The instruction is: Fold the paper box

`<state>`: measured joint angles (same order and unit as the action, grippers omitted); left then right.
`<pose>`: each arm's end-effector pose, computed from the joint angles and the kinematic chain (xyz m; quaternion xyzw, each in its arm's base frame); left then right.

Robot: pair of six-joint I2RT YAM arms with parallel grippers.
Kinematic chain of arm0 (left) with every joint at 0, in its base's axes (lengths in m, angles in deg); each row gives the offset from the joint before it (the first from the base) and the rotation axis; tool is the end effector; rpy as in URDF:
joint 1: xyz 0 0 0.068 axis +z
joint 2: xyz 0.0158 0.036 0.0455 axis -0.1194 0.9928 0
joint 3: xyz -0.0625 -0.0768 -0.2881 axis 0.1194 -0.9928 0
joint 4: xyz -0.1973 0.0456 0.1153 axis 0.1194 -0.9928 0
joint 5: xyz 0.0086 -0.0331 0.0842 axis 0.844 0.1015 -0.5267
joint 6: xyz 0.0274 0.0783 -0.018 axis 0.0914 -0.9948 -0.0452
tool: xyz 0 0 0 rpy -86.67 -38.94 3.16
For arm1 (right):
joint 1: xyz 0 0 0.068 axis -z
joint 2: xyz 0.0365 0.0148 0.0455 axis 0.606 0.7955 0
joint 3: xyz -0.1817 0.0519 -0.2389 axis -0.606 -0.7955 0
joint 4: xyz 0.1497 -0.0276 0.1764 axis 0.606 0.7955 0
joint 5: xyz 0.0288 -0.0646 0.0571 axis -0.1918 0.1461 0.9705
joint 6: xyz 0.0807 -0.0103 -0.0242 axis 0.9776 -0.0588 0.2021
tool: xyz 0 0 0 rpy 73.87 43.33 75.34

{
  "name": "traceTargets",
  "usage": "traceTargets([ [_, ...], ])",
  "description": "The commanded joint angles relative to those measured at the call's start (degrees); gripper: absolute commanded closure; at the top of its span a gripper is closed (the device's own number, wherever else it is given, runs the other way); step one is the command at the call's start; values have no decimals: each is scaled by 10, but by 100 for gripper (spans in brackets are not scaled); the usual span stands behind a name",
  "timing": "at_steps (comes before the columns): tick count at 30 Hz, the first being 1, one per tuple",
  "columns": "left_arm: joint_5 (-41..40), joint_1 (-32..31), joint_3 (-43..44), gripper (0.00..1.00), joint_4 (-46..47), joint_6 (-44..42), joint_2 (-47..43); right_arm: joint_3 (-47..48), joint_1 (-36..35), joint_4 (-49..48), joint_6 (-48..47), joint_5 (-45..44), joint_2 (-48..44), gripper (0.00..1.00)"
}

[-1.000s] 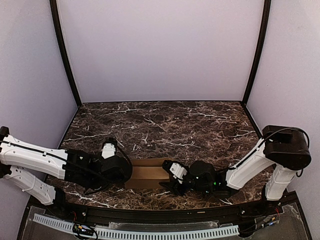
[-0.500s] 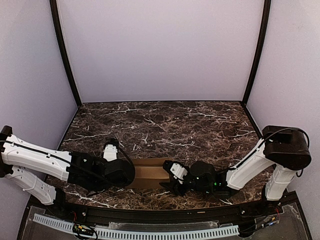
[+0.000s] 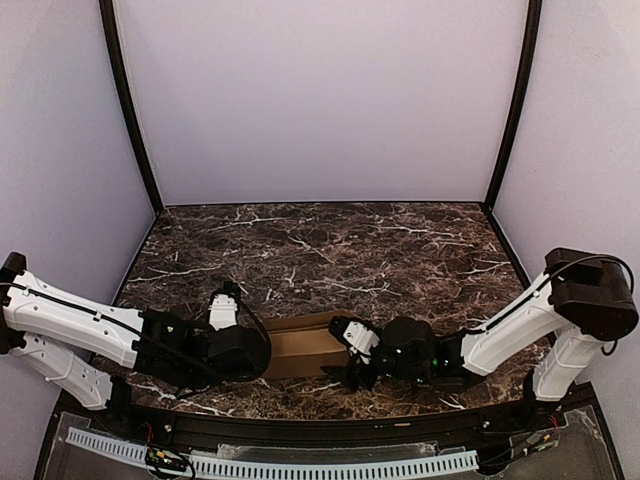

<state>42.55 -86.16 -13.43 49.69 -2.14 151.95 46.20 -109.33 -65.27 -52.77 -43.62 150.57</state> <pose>0.0938 -0.2154 0.2304 -0.0230 0.8948 -0.1492 0.4202 0.1138 0.3063 0.1701 -0.4514 0.7107 0.2532 0.4764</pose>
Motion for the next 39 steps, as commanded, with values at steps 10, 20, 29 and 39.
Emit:
traceTargets([
  [10, 85, -12, -28, 99, -17, 13, 11, -23, 30, 74, 22, 12, -136, 11],
  [20, 73, -12, -27, 99, -32, 16, 0, -86, 36, 95, 40, -9, -175, 7],
  [29, 65, -12, 4, 99, -53, 8, 24, -95, 39, 254, 28, 14, -370, 11],
  [39, 62, -12, 40, 99, -60, -3, 60, -22, 39, 402, -12, 34, -481, 25],
])
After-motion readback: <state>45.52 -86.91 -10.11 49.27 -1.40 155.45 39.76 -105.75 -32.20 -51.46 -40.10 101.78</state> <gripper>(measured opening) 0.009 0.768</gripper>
